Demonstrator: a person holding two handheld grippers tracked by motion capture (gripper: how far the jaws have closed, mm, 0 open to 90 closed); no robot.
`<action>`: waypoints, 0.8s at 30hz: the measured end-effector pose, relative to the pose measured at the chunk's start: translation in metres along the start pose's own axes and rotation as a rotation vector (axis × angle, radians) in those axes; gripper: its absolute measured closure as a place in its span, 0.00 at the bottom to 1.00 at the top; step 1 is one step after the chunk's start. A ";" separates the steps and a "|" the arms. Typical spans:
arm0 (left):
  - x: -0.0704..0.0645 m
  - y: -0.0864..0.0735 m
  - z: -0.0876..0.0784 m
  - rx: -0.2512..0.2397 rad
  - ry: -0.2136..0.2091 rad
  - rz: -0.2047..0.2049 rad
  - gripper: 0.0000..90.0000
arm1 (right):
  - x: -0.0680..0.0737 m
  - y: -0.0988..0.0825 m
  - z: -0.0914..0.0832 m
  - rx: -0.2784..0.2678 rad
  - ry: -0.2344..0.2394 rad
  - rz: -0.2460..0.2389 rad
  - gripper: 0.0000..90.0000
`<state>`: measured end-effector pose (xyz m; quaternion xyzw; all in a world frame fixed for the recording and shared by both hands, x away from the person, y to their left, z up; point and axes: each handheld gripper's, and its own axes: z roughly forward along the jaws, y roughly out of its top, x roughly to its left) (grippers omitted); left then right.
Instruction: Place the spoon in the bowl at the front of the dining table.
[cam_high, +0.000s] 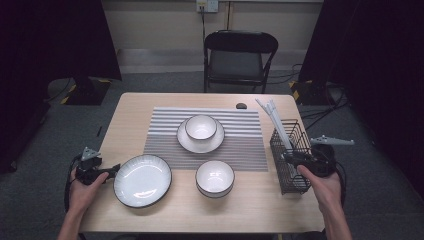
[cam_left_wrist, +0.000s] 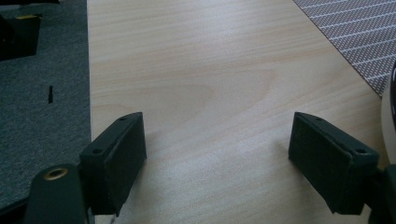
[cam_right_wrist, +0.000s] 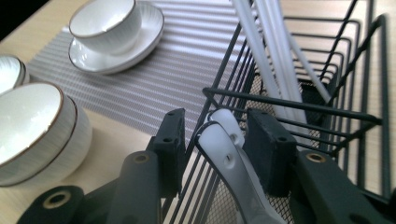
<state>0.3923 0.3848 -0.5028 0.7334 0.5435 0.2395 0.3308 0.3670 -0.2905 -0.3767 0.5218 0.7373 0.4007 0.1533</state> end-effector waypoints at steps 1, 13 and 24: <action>0.000 0.000 0.000 0.000 0.000 0.000 0.21 | 0.000 0.001 0.002 0.019 0.007 -0.005 0.65; 0.000 0.000 0.000 0.000 0.000 0.000 0.21 | -0.006 0.002 0.003 0.035 0.082 -0.032 0.76; 0.000 0.000 0.000 0.000 0.002 0.002 0.21 | -0.005 0.006 -0.001 -0.001 0.068 -0.044 0.89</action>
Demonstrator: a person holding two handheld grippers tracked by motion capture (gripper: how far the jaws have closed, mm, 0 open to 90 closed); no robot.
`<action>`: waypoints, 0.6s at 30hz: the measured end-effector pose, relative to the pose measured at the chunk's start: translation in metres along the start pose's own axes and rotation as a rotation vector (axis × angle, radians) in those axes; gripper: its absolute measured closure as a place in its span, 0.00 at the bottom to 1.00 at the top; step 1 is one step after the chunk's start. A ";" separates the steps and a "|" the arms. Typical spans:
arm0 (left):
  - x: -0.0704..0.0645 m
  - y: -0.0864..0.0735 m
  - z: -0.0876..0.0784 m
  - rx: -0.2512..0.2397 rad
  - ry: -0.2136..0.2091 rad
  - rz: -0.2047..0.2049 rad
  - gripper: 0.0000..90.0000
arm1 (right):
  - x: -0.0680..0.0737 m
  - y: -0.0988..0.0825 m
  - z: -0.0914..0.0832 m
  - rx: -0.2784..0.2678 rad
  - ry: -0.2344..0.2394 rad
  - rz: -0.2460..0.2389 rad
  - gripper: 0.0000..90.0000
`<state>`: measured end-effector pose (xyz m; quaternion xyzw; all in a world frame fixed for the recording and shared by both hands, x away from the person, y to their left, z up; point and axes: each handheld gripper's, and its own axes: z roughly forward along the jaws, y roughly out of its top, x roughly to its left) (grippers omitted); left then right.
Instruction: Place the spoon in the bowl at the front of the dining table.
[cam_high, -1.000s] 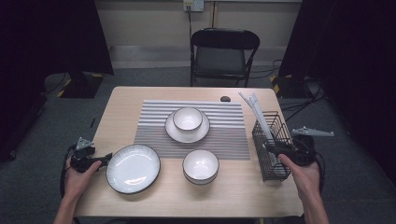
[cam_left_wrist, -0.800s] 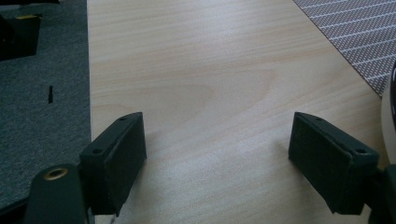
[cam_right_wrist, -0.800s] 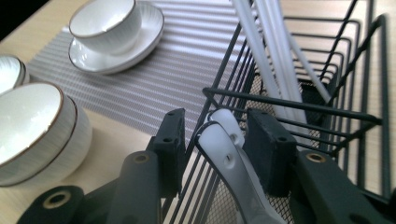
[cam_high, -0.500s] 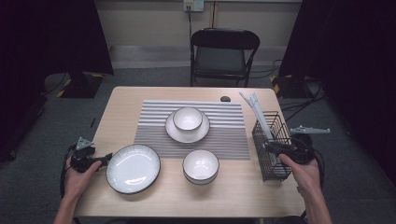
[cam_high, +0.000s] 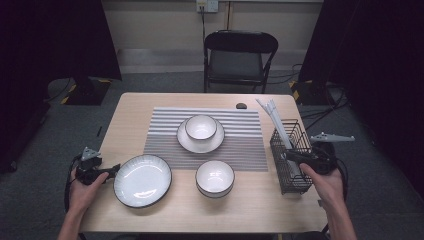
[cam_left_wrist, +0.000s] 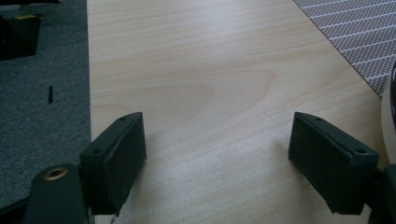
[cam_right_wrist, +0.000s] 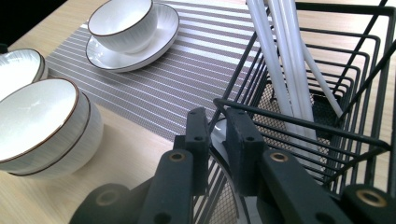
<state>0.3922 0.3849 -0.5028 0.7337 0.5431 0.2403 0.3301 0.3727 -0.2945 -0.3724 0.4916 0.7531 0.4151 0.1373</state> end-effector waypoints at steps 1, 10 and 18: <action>0.000 0.000 0.000 0.000 -0.001 -0.001 0.21 | -0.001 0.000 0.000 -0.002 0.004 0.005 0.88; 0.000 0.000 0.000 0.000 0.000 0.000 0.21 | -0.003 0.000 0.002 0.050 -0.023 0.019 0.84; 0.000 0.000 0.000 0.000 0.000 0.000 0.21 | -0.003 0.003 0.009 0.096 -0.039 -0.003 0.84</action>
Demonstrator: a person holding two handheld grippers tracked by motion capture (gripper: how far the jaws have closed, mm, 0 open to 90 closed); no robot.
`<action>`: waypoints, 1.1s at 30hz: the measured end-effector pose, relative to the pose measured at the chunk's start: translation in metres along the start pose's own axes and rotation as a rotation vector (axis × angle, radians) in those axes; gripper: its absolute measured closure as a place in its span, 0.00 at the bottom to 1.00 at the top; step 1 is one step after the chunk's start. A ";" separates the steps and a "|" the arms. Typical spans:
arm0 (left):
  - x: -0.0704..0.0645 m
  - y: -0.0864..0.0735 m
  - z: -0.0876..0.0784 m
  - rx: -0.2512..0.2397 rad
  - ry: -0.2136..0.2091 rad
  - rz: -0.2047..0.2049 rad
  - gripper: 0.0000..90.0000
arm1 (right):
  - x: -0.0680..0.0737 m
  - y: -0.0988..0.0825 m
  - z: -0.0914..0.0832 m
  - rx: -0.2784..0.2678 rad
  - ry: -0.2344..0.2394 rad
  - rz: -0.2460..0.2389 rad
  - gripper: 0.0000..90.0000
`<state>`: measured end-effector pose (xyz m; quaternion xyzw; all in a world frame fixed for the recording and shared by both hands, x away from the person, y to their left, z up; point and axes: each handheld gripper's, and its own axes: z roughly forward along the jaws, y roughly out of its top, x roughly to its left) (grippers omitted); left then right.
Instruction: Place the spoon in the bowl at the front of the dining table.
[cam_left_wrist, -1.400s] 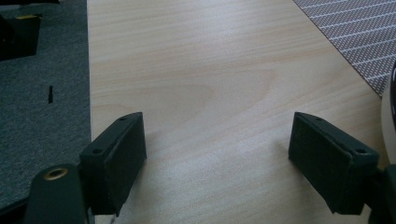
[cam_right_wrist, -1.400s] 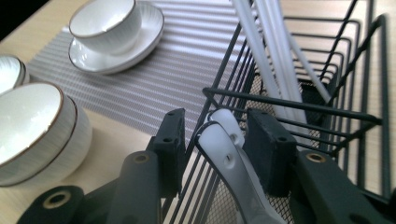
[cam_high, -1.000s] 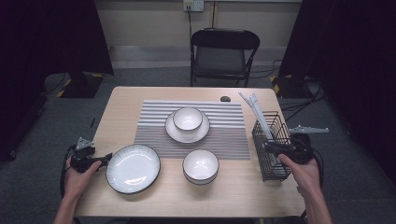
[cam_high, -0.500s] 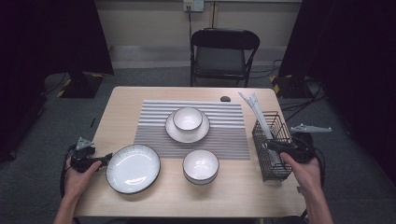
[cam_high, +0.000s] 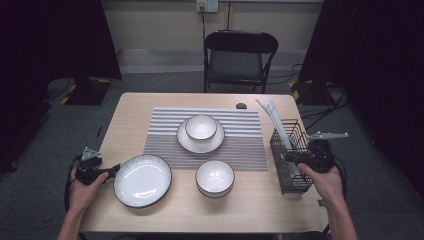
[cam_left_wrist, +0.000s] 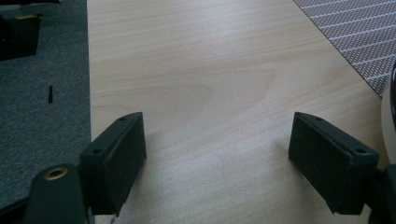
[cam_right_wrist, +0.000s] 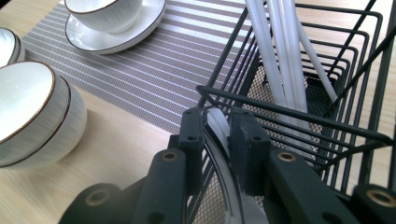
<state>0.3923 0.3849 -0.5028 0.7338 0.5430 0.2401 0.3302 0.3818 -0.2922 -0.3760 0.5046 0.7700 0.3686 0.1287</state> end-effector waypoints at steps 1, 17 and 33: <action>0.000 0.000 0.000 0.000 0.000 0.000 0.21 | 0.000 0.000 0.000 0.002 0.003 0.001 0.84; 0.000 0.000 0.000 0.000 0.000 0.000 0.21 | -0.006 -0.002 0.000 -0.014 -0.033 -0.035 0.89; 0.000 0.000 0.000 0.000 0.000 0.000 0.21 | -0.008 -0.006 -0.003 -0.076 0.000 -0.100 0.91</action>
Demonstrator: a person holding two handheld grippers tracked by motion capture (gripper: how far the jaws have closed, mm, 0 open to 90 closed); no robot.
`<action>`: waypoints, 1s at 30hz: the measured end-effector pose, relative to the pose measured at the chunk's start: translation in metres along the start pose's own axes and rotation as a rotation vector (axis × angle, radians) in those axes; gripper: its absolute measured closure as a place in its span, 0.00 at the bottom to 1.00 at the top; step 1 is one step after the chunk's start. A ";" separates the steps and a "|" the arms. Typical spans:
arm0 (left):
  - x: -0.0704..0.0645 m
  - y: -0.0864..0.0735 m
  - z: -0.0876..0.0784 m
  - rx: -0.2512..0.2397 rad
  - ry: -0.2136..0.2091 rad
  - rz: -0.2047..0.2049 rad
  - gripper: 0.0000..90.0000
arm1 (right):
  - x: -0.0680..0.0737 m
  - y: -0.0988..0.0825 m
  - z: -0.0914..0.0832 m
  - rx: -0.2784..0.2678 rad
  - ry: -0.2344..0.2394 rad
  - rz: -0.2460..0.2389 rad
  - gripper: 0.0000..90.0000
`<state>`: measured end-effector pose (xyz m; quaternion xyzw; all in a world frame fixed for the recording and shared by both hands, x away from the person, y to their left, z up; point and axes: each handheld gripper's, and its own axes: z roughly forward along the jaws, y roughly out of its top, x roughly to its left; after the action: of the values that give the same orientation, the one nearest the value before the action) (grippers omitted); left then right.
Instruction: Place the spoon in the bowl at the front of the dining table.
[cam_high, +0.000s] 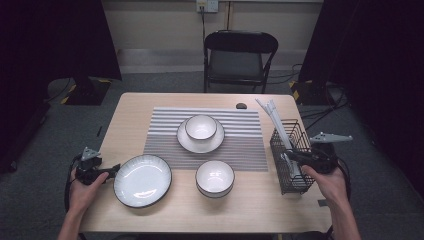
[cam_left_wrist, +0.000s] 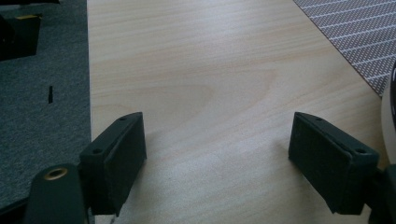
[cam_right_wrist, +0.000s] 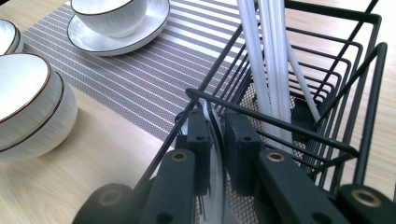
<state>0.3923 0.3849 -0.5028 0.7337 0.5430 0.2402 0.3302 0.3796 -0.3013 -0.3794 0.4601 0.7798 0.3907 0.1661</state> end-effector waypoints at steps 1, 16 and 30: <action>0.000 0.000 0.000 0.000 0.000 0.000 0.21 | 0.000 0.000 0.000 -0.002 0.002 -0.006 0.91; 0.000 0.000 0.000 0.000 -0.001 -0.002 0.21 | -0.002 -0.002 -0.007 -0.024 0.017 -0.027 0.92; 0.000 0.000 0.000 0.000 -0.001 -0.002 0.21 | -0.010 -0.004 -0.018 -0.088 0.025 -0.003 0.94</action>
<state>0.3924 0.3848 -0.5029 0.7332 0.5437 0.2395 0.3309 0.3714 -0.3193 -0.3718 0.4461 0.7647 0.4300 0.1771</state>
